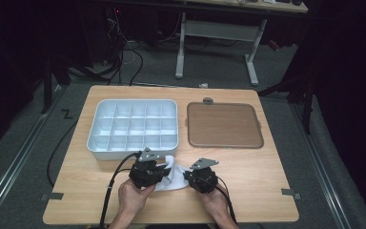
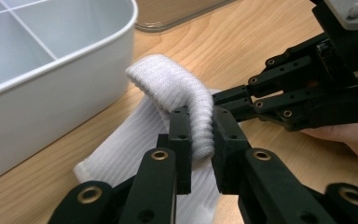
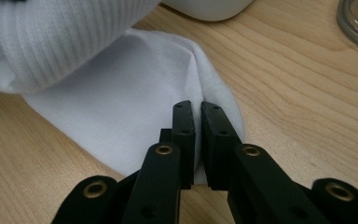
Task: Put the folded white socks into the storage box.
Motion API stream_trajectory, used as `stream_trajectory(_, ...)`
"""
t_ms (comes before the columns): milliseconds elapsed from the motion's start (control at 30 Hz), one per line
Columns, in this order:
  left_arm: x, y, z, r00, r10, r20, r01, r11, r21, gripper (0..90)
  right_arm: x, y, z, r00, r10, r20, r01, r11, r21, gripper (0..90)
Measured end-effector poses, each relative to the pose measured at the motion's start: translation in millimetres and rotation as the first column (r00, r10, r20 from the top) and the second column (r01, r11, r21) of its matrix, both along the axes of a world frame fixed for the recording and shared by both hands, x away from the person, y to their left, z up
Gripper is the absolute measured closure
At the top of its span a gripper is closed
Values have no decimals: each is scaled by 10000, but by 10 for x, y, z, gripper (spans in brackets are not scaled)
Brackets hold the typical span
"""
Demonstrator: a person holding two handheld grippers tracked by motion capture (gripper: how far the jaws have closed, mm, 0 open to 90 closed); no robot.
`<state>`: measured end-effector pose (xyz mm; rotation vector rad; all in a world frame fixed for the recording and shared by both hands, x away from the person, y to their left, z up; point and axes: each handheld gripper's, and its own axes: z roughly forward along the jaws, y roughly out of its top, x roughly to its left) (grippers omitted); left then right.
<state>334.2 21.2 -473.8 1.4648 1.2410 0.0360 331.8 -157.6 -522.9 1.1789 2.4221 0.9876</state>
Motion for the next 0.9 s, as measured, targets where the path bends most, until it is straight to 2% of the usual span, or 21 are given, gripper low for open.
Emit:
stream_trajectory(300,39,-174,-99,9998,-160,-111,161,9997,175,799,3,1,-3,10000,7,7,-7,10000,13,844)
stream_trajectory(633,49,-283,-230,9996,-281,-81,287,9959,856,791,6,1,-8,10000,72,46,-73,10000,54,840)
stream_trajectory(900,63,-305,-365,9991,-211,-363,244,9954,924,782,10,1,-10,9999,95,71,-95,9999,58,829)
